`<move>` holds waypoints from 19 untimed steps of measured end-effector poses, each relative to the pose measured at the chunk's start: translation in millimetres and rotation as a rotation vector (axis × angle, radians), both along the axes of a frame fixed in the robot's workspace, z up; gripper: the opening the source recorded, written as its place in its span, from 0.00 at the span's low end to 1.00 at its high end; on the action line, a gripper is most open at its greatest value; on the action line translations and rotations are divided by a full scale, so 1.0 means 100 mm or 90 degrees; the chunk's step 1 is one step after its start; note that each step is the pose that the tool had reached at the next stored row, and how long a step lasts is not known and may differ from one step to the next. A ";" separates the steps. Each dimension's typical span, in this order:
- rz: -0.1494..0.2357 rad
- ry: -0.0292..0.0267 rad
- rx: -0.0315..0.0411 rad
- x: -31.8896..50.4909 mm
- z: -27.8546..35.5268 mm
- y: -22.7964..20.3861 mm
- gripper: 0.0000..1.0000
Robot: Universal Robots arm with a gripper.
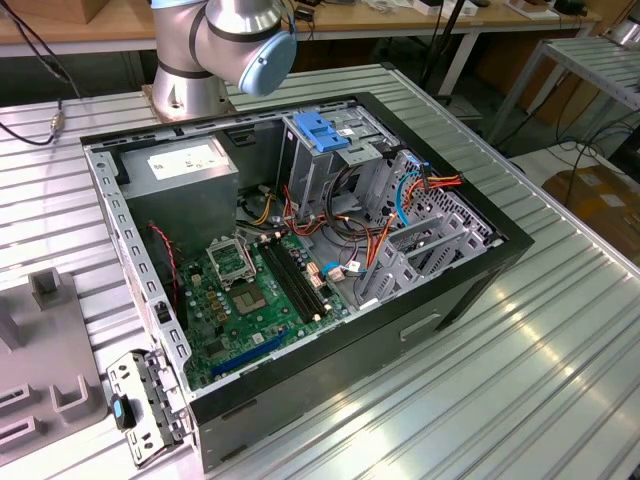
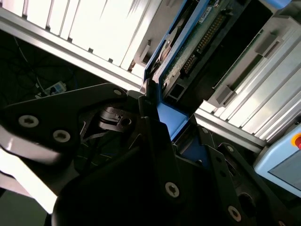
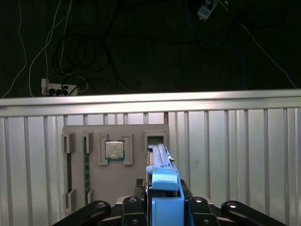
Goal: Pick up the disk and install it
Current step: 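Pick up the disk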
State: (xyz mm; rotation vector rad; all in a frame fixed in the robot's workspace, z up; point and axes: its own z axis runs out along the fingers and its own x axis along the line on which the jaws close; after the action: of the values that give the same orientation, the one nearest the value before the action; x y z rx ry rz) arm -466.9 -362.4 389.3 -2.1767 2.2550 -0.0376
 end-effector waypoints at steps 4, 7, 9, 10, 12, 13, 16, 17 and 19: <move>0.000 -0.0001 0.0001 0.000 0.008 0.000 0.37; 0.000 -0.0001 0.0001 0.000 0.012 0.000 0.37; 0.000 0.0001 0.0000 0.000 0.018 0.000 0.37; 0.000 0.0001 0.0000 0.000 0.023 0.000 0.37; 0.000 0.0000 0.0000 0.000 0.033 0.000 0.37; 0.000 -0.0001 0.0000 0.000 0.039 0.000 0.37; 0.000 -0.0001 0.0000 0.000 0.057 0.000 0.37; 0.000 -0.0001 0.0000 0.000 0.062 0.000 0.37; 0.000 -0.0001 0.0000 0.000 0.069 0.000 0.37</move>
State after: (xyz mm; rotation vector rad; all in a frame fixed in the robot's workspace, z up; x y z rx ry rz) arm -466.9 -362.4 396.2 -2.1767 2.2549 -0.0376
